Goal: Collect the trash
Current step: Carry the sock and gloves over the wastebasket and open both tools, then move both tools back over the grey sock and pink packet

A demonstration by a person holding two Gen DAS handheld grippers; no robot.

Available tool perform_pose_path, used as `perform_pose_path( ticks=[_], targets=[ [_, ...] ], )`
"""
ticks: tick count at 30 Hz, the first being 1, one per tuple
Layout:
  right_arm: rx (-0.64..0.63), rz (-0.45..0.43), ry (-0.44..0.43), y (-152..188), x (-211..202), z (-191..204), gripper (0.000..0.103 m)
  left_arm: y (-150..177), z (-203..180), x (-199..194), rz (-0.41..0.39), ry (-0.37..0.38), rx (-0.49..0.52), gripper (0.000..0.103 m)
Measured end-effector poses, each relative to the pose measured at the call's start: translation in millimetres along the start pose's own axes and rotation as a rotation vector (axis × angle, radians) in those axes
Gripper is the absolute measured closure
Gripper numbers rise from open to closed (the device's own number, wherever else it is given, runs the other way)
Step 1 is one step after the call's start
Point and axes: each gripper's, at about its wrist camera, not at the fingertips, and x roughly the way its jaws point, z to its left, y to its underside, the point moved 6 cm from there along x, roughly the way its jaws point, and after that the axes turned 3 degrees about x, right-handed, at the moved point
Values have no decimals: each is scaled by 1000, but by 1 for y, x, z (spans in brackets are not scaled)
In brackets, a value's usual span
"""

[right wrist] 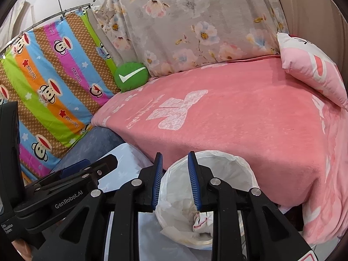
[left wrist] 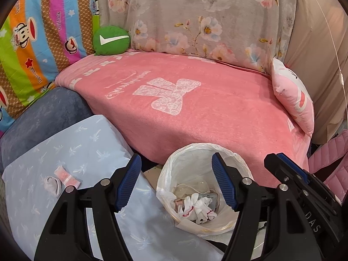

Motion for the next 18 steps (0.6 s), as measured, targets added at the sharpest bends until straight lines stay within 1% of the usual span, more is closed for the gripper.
perform_pose_path(
  ticks=[10,12,15,18],
  targets=[
    [-43,36,-17,12,11,27,79,9,31,-3,4,-31,-49,39],
    [-57,49,-22,16,15,35,78,12,42,-3,8,-42,-68,38],
    [-77,67,-30,23,23,49,76,18,59,-2,13,-67,-98,34],
    [-98,86,-41,30,31,64,73,23,79,-2,17,-90,-126,33]
  ],
)
